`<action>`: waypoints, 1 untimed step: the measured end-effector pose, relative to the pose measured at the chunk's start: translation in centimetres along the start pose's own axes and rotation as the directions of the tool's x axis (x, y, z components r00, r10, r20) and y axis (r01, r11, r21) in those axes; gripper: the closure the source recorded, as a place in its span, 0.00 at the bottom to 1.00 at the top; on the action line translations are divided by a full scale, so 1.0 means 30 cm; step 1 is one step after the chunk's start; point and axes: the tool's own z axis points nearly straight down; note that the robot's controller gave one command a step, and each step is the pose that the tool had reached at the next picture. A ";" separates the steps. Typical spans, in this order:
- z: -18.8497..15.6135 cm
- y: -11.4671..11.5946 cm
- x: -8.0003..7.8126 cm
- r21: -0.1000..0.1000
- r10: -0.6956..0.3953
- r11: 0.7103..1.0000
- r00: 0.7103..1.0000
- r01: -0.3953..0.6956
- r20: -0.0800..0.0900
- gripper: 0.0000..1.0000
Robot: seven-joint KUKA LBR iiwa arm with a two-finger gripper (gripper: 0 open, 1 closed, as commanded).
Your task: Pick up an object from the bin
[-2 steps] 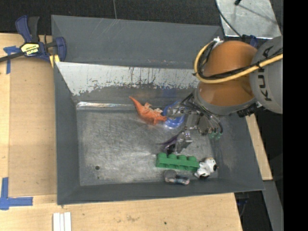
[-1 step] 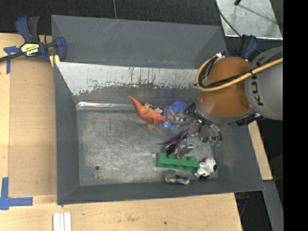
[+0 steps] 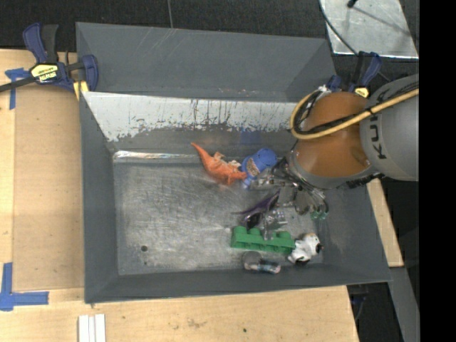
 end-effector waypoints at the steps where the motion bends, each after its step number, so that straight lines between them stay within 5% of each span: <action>1: 0.000 0.000 -0.001 0.002 -0.001 1.000 1.000 0.001 0.003 0.00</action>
Offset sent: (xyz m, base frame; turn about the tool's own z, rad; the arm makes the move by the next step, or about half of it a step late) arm 0.0184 0.0002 -0.0136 -0.1515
